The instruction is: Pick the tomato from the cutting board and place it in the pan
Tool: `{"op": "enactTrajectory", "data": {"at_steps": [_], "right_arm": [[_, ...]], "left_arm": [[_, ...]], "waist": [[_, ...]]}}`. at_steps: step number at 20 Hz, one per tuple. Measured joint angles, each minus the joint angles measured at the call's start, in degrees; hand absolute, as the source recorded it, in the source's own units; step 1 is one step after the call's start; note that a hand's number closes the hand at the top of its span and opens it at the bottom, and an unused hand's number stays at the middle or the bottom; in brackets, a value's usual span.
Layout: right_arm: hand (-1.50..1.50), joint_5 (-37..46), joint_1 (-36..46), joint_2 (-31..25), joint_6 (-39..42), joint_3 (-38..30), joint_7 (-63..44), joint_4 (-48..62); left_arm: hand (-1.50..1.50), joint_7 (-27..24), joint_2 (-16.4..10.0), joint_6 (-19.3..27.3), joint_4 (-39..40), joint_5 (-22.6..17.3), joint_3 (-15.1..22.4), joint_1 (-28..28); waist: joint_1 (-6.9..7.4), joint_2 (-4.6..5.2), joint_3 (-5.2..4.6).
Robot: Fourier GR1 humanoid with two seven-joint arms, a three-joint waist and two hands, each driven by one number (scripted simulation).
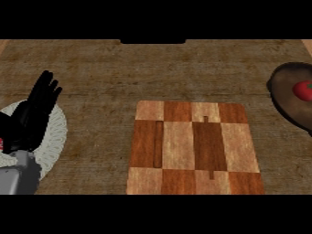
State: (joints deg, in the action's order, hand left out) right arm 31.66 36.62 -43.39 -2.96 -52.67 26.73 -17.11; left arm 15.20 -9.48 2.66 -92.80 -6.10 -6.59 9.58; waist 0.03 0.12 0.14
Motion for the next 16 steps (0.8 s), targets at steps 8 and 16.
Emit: {"op": "enactTrajectory", "data": {"at_steps": [8, 16], "right_arm": [[-1.50, -9.65, -11.45, -6.05, 20.22, -5.69, 8.86, 0.59], [-1.50, -16.30, -20.93, -6.76, 26.21, -5.14, 12.08, -3.61]], "left_arm": [[0.00, -0.90, 0.39, 0.11, 0.25, 0.28, -0.18, -0.93], [0.00, -1.09, 0.68, -0.46, -0.14, 0.41, -0.07, -1.82]], "waist": [[-0.74, -0.19, -0.09], [-0.32, -0.19, -0.15]]}}
